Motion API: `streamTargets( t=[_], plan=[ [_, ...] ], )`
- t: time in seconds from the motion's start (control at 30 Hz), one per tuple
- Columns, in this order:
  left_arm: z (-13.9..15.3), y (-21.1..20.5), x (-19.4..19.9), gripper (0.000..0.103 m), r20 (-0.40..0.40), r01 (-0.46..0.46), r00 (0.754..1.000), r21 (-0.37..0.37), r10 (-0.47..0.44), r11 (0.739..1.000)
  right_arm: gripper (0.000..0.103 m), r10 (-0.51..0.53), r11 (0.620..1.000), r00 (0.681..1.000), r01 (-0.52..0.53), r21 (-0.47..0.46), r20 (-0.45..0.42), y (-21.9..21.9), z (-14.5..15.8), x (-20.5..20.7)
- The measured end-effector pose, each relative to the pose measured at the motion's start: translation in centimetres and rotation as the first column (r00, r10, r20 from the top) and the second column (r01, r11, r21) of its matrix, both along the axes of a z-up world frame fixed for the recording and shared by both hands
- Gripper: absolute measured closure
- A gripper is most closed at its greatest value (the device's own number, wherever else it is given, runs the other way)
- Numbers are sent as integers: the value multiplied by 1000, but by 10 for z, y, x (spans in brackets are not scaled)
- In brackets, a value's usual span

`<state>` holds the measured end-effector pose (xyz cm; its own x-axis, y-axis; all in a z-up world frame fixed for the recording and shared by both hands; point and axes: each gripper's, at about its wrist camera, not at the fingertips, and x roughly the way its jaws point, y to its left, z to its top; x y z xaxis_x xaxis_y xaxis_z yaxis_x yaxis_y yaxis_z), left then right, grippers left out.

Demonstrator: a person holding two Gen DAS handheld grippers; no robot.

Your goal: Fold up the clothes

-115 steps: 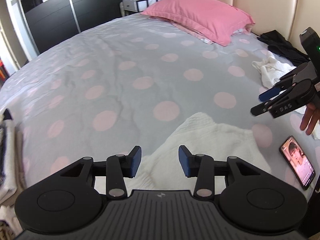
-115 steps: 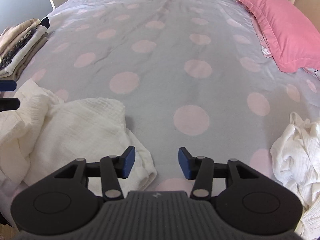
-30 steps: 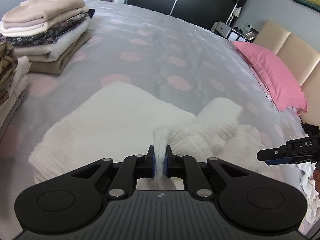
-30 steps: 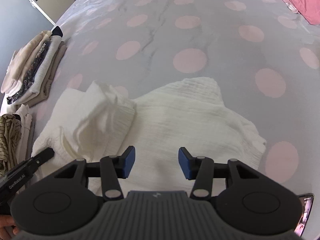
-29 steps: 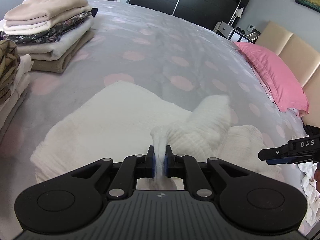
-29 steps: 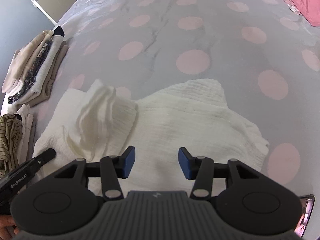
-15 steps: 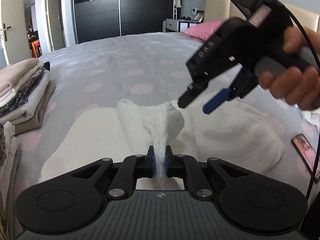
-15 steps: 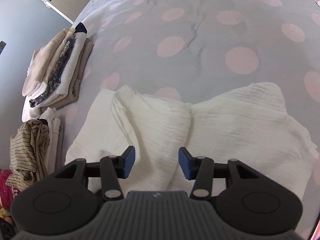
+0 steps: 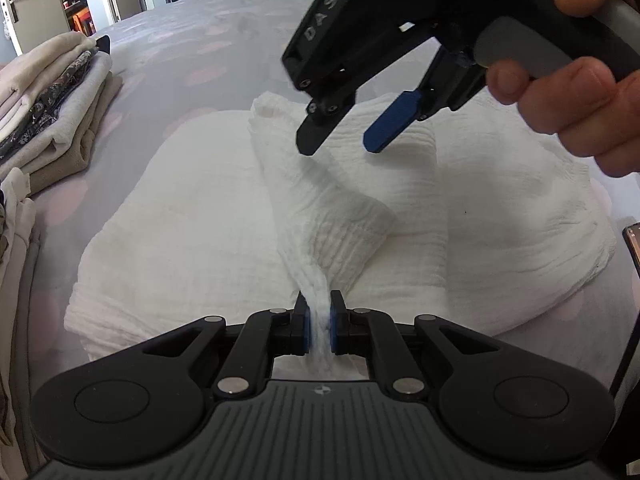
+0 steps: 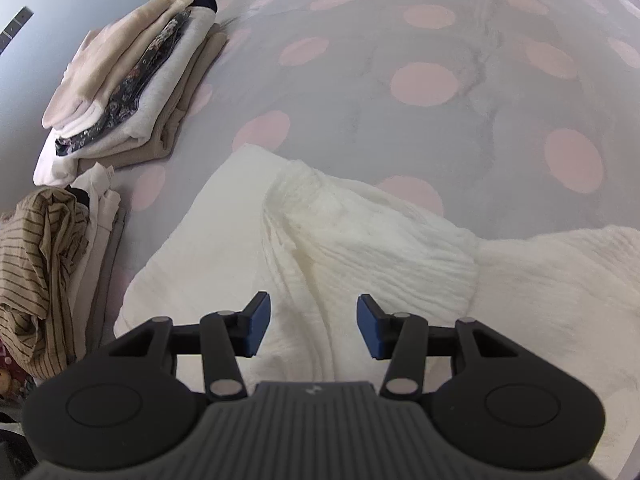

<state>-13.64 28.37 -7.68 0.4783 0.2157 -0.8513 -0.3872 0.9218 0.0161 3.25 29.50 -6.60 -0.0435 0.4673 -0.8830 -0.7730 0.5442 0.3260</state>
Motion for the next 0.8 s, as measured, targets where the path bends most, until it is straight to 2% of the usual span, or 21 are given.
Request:
streamTargets(
  t=[0.23, 0.27, 0.33, 0.4, 0.43, 0.5, 0.63, 0.7, 0.8],
  plan=[
    [-3, 12, 6, 96, -62, -14, 998, -58, 10, 998, 55, 67, 997, 997, -66, -34, 29, 22, -15, -10],
    [-2, 14, 6, 96, -64, -22, 998, -72, 17, 997, 58, 69, 997, 997, -68, -40, 30, 24, -17, -11],
    [0, 19, 6, 96, -67, -38, 997, -100, 31, 994, 79, 78, 996, 997, -76, -44, 30, 25, -18, -12],
    [3, 22, 4, 96, -58, -50, 997, -115, 44, 992, 89, 86, 996, 995, -84, -38, 41, 25, -14, -14],
    [6, 22, 3, 96, -48, -52, 998, -122, 47, 991, 90, 90, 996, 995, -89, -30, 50, 24, -10, -14],
    [13, 22, 0, 96, -16, -51, 999, -142, 50, 988, 92, 100, 995, 993, -99, -9, 66, 19, 1, -13],
    [39, 16, -5, 96, 116, -3, 993, -250, 33, 968, 92, 98, 994, 988, -102, 30, 119, -1, 33, -5],
    [54, 9, -6, 96, 188, 38, 982, -300, 20, 953, 92, 75, 995, 988, -82, 51, 138, -16, 48, 4],
    [75, -7, -2, 96, 273, 108, 962, -318, -18, 942, 92, 12, 995, 989, -26, 96, 145, -42, 71, 24]
  ],
)
